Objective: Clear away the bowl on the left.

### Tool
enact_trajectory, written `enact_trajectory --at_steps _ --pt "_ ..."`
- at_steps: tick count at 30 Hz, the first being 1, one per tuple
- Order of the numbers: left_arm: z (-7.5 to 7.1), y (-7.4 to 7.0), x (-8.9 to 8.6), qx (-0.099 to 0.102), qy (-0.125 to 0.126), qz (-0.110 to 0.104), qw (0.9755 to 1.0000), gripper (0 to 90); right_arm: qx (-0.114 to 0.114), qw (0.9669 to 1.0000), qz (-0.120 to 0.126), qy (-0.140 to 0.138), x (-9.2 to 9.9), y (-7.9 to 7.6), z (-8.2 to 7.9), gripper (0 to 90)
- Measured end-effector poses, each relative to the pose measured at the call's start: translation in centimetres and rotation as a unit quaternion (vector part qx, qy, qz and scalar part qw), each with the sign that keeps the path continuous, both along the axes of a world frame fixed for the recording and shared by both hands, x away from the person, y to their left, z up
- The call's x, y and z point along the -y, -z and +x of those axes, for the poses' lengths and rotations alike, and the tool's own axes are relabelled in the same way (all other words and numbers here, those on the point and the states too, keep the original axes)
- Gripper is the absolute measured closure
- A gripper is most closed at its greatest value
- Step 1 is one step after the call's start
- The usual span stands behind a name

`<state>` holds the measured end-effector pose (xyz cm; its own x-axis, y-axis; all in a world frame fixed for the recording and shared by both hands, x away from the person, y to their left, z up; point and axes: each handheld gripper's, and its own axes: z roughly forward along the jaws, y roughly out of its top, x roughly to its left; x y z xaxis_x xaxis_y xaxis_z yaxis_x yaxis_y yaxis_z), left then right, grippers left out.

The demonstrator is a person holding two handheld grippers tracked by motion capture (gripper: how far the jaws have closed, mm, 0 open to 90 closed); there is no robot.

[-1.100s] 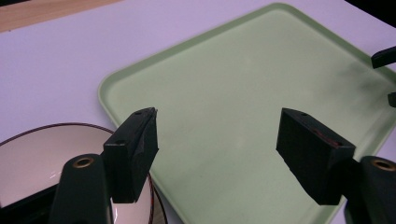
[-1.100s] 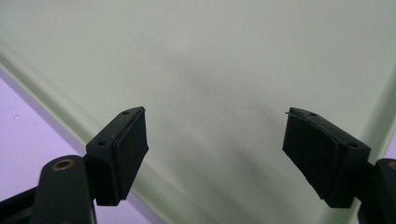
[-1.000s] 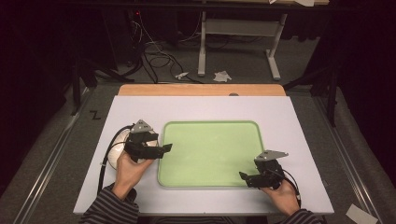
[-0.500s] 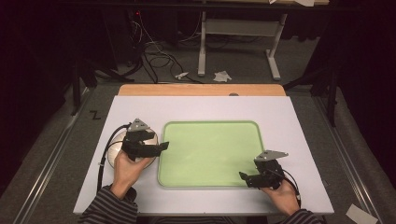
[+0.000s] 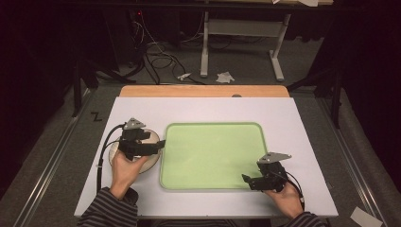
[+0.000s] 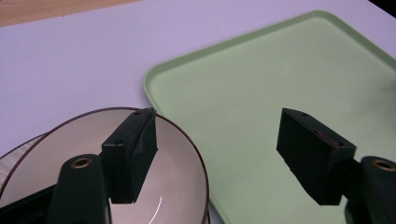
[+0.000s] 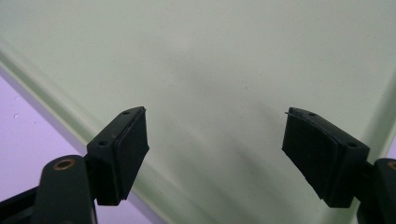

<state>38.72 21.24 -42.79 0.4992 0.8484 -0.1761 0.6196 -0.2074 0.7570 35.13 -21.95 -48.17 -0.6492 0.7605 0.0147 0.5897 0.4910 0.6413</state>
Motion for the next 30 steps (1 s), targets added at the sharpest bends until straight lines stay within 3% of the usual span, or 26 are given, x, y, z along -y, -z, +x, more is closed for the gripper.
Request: enact_trajectory --at_steps 16,30 --pt "0.7 0.4 -1.5 -0.015 -0.026 0.001 0.9995 29.4 -0.003 1.0 -0.004 -0.008 -0.2 0.1 0.0 23.8" --pt "1.3 0.9 -2.2 -0.022 -0.045 0.018 0.9986 30.7 -0.004 0.9999 -0.004 -0.011 -0.2 0.2 0.0 23.8"
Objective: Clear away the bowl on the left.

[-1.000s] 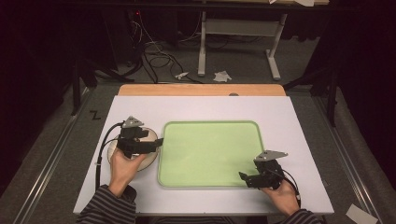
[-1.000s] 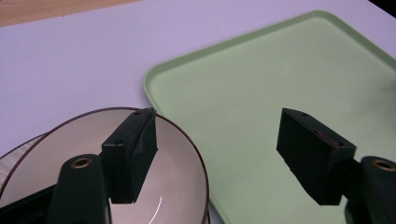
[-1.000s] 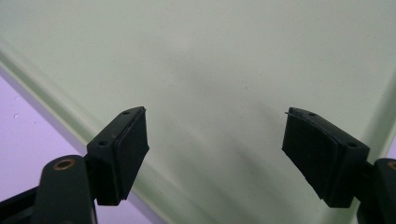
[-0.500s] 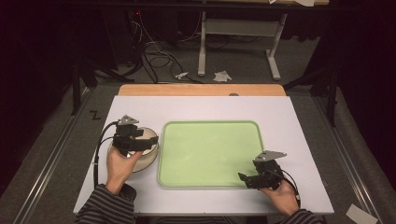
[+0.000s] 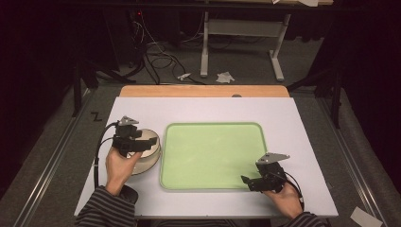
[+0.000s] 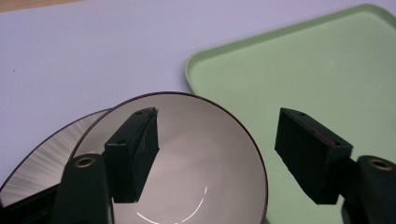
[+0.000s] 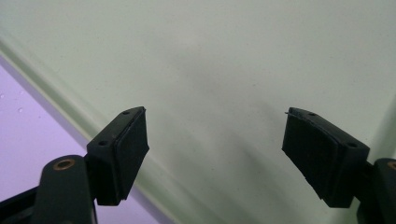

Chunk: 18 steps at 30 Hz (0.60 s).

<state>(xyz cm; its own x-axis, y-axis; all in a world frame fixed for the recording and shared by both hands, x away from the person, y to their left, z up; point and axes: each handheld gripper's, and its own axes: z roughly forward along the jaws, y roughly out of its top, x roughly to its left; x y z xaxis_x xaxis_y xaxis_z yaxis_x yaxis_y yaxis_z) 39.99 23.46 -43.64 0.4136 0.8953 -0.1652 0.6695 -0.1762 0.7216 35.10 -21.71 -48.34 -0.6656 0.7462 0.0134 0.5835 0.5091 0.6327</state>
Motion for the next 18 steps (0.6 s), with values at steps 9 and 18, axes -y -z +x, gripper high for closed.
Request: enact_trajectory --at_steps 9,18 --pt "0.35 0.32 -0.38 -0.008 -0.008 0.007 0.9999 30.5 -0.004 1.0 0.001 0.002 -0.11 0.03 -0.07 23.8" --pt "0.71 0.68 -0.86 -0.017 -0.017 0.012 0.9996 30.4 -0.005 1.0 -0.001 -0.003 -0.15 0.11 -0.04 23.7"
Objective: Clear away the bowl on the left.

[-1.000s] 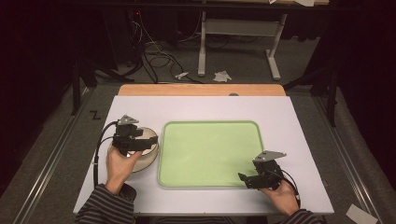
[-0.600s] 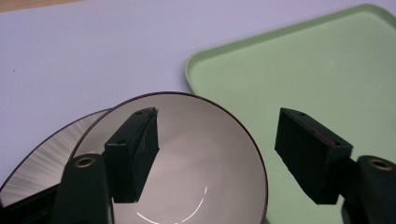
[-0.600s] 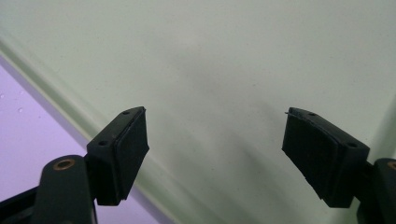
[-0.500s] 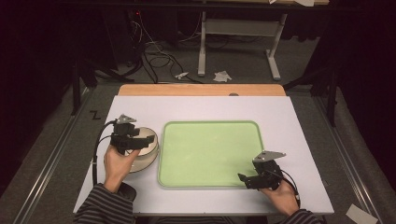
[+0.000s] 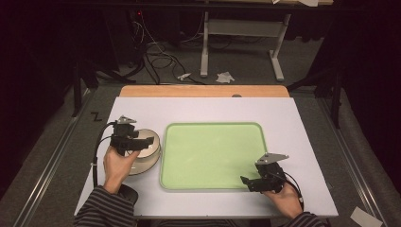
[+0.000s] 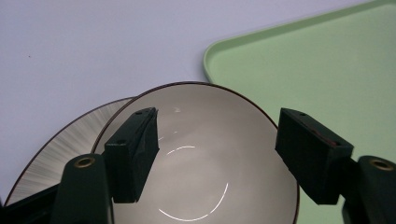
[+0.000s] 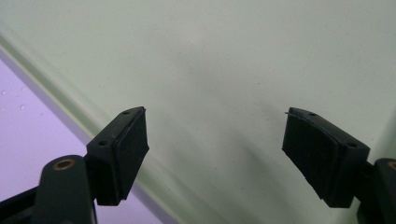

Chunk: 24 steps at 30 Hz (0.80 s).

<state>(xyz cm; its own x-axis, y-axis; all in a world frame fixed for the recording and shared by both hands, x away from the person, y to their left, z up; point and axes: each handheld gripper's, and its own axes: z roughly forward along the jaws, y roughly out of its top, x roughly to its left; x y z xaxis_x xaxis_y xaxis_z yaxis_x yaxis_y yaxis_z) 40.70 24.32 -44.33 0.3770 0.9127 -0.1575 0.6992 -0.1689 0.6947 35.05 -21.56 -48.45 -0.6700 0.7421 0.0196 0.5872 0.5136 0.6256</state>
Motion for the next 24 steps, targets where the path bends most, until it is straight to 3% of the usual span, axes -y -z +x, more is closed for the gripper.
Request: enact_trajectory --at_steps 13,24 --pt "0.6 0.6 -0.2 -0.02 -0.01 0.005 0.9997 30.0 -0.002 1.0 -0.003 -0.001 0.0 0.0 0.0 23.7" --pt "1.2 1.3 -0.4 -0.05 -0.015 0.005 0.9986 30.6 -0.002 1.0 -0.003 -0.001 0.0 0.0 0.0 23.8"
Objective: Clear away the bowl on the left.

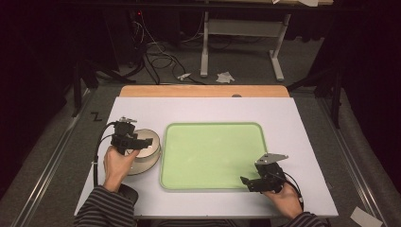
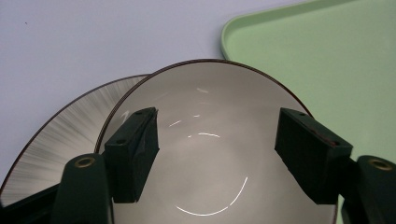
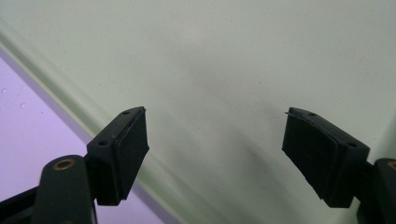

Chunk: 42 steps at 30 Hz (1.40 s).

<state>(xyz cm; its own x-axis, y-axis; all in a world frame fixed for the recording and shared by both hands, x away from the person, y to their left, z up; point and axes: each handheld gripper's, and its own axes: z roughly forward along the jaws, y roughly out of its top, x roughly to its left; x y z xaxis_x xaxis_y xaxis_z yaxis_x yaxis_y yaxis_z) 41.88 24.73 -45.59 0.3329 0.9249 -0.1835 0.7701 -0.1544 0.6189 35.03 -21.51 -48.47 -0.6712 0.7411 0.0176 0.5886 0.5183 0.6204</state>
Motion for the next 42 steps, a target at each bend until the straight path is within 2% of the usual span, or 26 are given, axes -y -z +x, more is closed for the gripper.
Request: enact_trajectory --at_steps 14,23,25,30,35,39,42 --pt "0.7 1.0 0.5 -0.048 0.004 0.012 0.9988 33.2 0.0 1.0 -0.003 -0.004 -0.1 0.1 0.0 23.8" --pt "0.7 1.0 0.4 -0.051 0.0 0.016 0.9986 35.2 -0.002 1.0 -0.003 -0.005 -0.1 0.1 0.0 23.9" --pt "0.7 0.9 0.2 -0.048 -0.002 0.014 0.9988 35.3 -0.003 1.0 -0.001 -0.004 -0.1 0.1 0.0 23.9" --pt "0.3 0.1 -0.9 -0.021 -0.021 0.002 0.9996 36.3 -0.002 1.0 -0.001 -0.006 -0.1 0.1 0.0 23.8" --pt "0.0 -0.5 -1.9 0.002 -0.036 -0.012 0.9993 39.0 0.0 1.0 -0.003 -0.007 0.0 0.1 0.0 23.8" --pt "0.0 -0.6 -2.0 0.006 -0.042 -0.007 0.9991 39.1 -0.001 1.0 -0.002 -0.007 0.0 0.1 0.0 23.9" --pt "-0.2 -0.9 -2.1 0.02 -0.049 -0.002 0.9986 38.6 0.0 1.0 -0.003 -0.008 0.0 0.1 0.0 23.9"
